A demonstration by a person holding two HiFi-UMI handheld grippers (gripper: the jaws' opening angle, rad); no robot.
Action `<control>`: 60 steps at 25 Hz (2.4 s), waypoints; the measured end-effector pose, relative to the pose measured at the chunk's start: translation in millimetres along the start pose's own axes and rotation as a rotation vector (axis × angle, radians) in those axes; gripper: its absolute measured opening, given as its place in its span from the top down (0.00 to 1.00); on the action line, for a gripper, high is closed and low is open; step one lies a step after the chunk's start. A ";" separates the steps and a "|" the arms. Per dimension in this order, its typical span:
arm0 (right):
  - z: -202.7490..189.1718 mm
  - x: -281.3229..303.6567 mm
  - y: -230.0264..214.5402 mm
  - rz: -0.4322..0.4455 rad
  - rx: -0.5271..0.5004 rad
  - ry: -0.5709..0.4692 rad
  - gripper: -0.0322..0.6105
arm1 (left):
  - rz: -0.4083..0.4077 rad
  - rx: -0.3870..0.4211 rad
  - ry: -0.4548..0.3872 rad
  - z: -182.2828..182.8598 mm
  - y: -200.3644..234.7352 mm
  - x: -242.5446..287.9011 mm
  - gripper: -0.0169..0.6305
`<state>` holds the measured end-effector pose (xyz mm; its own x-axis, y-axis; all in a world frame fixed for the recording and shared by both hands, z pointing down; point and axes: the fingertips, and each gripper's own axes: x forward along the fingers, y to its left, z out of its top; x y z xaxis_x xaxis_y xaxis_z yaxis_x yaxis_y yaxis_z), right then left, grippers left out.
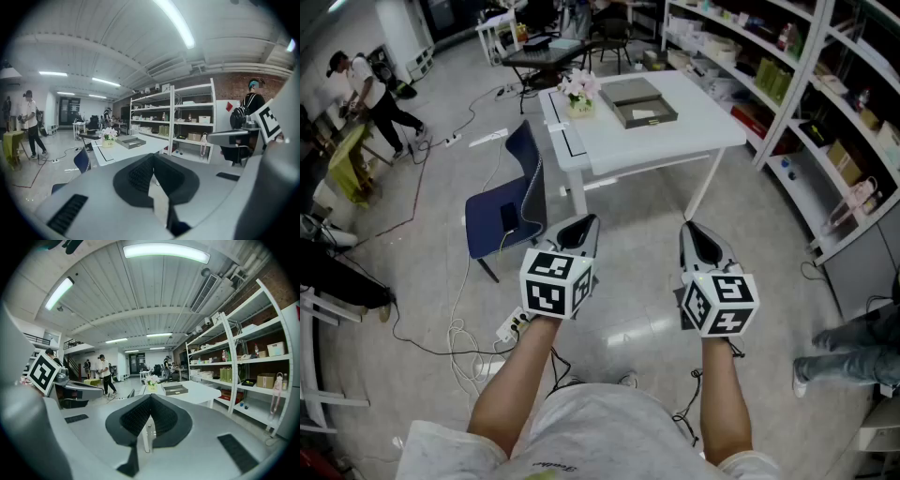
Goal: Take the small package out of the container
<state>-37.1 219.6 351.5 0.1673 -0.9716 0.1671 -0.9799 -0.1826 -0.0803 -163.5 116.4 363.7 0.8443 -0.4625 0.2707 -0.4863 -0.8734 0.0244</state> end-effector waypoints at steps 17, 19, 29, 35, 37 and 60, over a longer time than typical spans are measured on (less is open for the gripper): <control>-2.2 48.2 -37.0 0.058 -0.055 0.005 0.87 | 0.020 -0.016 0.006 1.2 -4.8 64.7 0.97; -3.2 62.6 -41.3 0.053 -0.059 0.007 0.86 | 0.011 -0.017 0.006 0.9 2.5 78.5 0.97; -3.6 171.1 -72.0 0.025 -0.062 0.048 0.83 | -0.043 -0.040 0.022 5.2 59.9 179.8 0.97; 10.9 235.6 -85.7 0.007 -0.052 0.080 0.80 | -0.080 -0.048 0.046 23.4 99.1 235.5 0.97; 16.6 254.6 -90.7 -0.003 -0.044 0.088 0.79 | -0.096 -0.047 0.049 30.5 109.8 252.0 0.97; 41.9 418.1 -136.9 0.067 -0.137 0.215 0.72 | -0.177 -0.042 0.103 49.0 191.6 388.7 0.97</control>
<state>171.6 -168.0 391.2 0.0888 -0.9238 0.3724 -0.9961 -0.0824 0.0331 82.5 -238.1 426.4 0.8910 -0.2826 0.3553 -0.3432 -0.9316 0.1198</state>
